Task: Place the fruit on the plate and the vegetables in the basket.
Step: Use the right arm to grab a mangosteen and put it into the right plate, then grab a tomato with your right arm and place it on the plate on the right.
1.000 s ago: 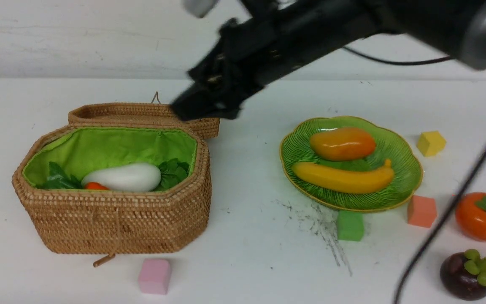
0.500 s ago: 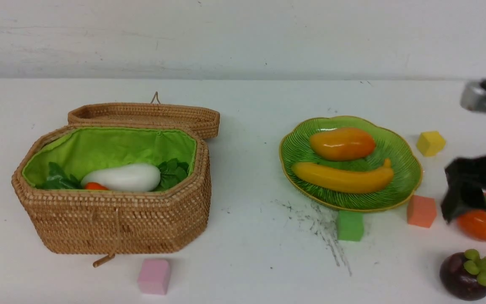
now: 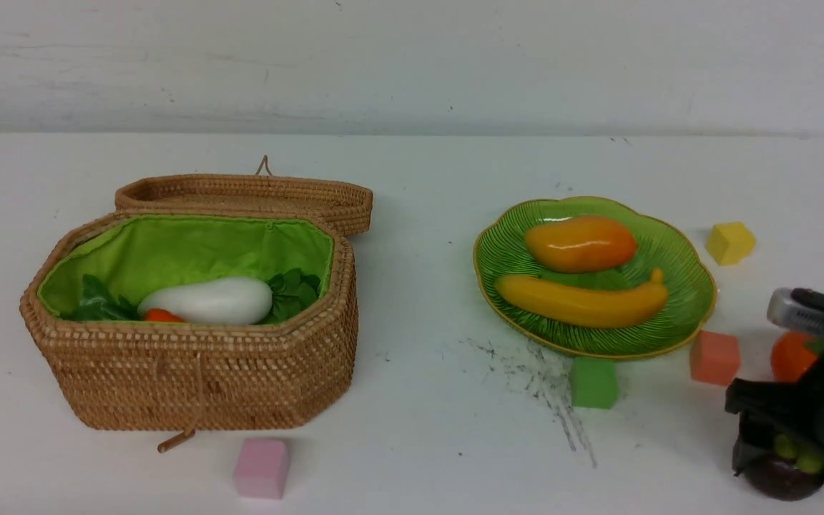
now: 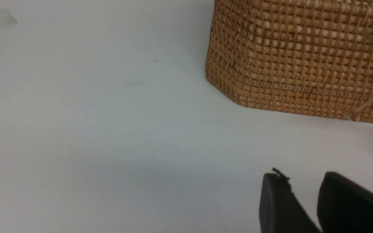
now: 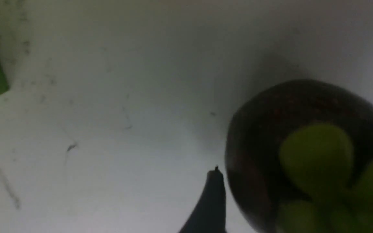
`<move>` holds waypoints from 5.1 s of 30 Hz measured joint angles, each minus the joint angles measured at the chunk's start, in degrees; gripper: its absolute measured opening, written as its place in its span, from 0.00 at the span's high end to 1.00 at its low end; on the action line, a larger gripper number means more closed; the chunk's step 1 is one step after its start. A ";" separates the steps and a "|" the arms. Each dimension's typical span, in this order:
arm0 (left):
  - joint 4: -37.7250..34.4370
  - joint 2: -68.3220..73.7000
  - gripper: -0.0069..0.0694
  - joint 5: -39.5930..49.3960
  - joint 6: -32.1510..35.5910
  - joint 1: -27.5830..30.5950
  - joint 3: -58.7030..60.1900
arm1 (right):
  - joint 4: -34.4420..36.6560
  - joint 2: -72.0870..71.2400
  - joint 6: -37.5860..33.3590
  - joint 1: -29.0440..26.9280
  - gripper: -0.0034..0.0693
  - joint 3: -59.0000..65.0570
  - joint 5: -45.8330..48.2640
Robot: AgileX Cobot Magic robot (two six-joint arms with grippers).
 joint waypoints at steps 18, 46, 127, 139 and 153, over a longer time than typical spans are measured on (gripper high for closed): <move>0.00 0.00 0.64 0.00 0.00 0.00 0.00 | 5.07 -7.17 -13.11 0.66 0.16 -9.23 3.08; 0.00 0.00 0.61 0.00 0.00 0.00 0.00 | 11.02 24.88 -16.52 1.66 0.02 -49.71 8.72; 0.00 0.00 0.60 0.00 0.00 0.00 0.00 | 22.26 12.77 -32.96 -25.72 0.26 -24.48 11.01; 0.00 0.00 0.60 0.00 0.00 0.00 0.00 | 26.12 11.77 -36.19 -25.72 0.26 -24.48 12.56; 0.00 0.00 0.60 0.00 0.00 0.00 0.00 | 35.50 11.77 -42.30 -25.66 0.26 -24.48 14.93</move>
